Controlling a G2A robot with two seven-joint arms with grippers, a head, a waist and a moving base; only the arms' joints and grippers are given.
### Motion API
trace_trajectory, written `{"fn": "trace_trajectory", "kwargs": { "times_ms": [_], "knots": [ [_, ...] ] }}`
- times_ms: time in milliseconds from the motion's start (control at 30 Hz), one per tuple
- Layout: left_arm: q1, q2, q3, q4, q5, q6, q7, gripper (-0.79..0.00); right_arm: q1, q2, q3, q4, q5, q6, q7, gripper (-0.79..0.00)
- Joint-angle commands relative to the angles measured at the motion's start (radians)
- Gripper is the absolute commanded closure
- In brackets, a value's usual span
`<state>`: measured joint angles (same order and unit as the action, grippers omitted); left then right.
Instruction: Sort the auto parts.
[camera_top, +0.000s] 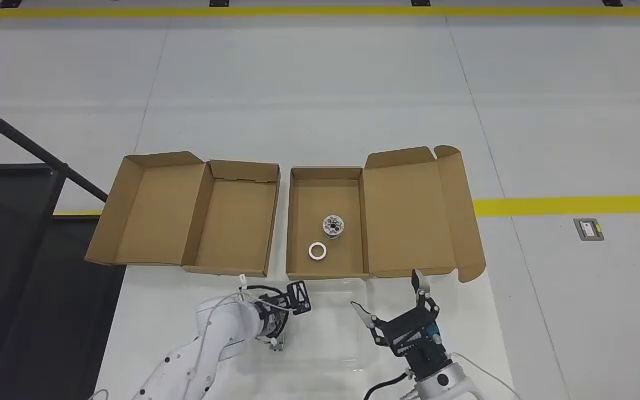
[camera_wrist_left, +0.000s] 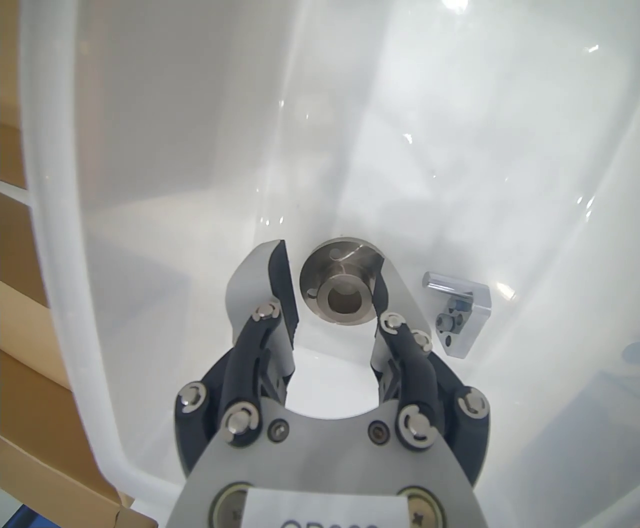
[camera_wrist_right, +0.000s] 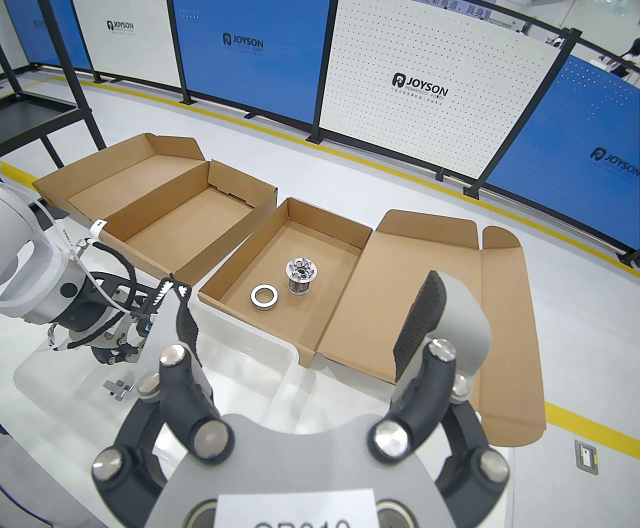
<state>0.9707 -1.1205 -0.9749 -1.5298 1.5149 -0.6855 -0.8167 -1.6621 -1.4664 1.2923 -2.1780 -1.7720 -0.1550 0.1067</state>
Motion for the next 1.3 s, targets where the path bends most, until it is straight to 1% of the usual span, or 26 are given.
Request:
{"fn": "trace_trajectory", "kwargs": {
  "times_ms": [0, 33, 67, 100, 167, 233, 367, 600, 733, 833, 933, 1067, 1167, 1267],
  "knots": [
    [-0.004, -0.002, 0.002, 0.008, -0.005, -0.001, -0.002, -0.366, 0.000, 0.000, 0.000, 0.000, 0.000, 0.000, 0.000, -0.785],
    [-0.005, -0.002, 0.003, 0.009, -0.006, -0.001, -0.003, -0.366, 0.000, 0.000, 0.000, 0.000, 0.000, 0.000, 0.000, -0.785],
    [-0.007, -0.003, 0.005, 0.013, -0.007, -0.002, -0.006, -0.345, 0.000, 0.000, 0.000, 0.000, 0.000, 0.000, 0.000, -0.785],
    [-0.009, -0.004, 0.007, 0.017, -0.009, -0.002, -0.009, -0.296, 0.000, 0.000, 0.000, 0.000, 0.000, 0.000, 0.000, -0.785],
    [-0.012, -0.005, 0.008, 0.020, -0.011, -0.001, -0.011, -0.246, 0.000, 0.000, 0.000, 0.000, 0.000, 0.000, 0.000, -0.785],
    [-0.015, -0.005, 0.005, 0.021, -0.016, 0.001, -0.012, -0.148, 0.000, 0.000, 0.000, 0.000, 0.000, 0.000, 0.000, -0.785],
    [-0.015, -0.003, -0.011, 0.009, -0.030, -0.009, -0.018, -0.006, 0.000, 0.000, 0.000, 0.000, 0.000, 0.000, 0.000, -0.785],
    [-0.002, 0.006, -0.051, -0.030, -0.076, -0.040, -0.033, 0.000, 0.000, 0.000, 0.000, 0.000, 0.000, 0.000, 0.000, -0.785],
    [0.016, 0.014, -0.082, -0.081, -0.124, -0.072, -0.050, 0.000, 0.000, 0.000, 0.000, 0.000, 0.000, 0.000, 0.000, -0.785],
    [0.039, 0.023, -0.124, -0.146, -0.193, -0.106, -0.061, 0.000, 0.000, 0.000, 0.000, 0.000, 0.000, 0.000, 0.000, -0.785],
    [0.064, 0.037, -0.184, -0.229, -0.268, -0.140, -0.090, 0.000, 0.000, 0.000, 0.000, 0.000, 0.000, 0.000, 0.000, -0.785],
    [0.091, 0.055, -0.282, -0.339, -0.314, -0.130, -0.120, 0.000, 0.000, 0.000, 0.000, 0.000, 0.000, 0.000, 0.000, -0.785],
    [0.086, 0.062, -0.340, -0.362, -0.330, -0.105, -0.108, 0.000, 0.000, 0.000, 0.000, 0.000, 0.000, 0.000, 0.000, -0.785],
    [0.056, 0.066, -0.386, -0.340, -0.353, -0.070, -0.070, 0.000, 0.000, 0.000, 0.000, 0.000, 0.000, 0.000, 0.000, -0.785]
  ]
}}
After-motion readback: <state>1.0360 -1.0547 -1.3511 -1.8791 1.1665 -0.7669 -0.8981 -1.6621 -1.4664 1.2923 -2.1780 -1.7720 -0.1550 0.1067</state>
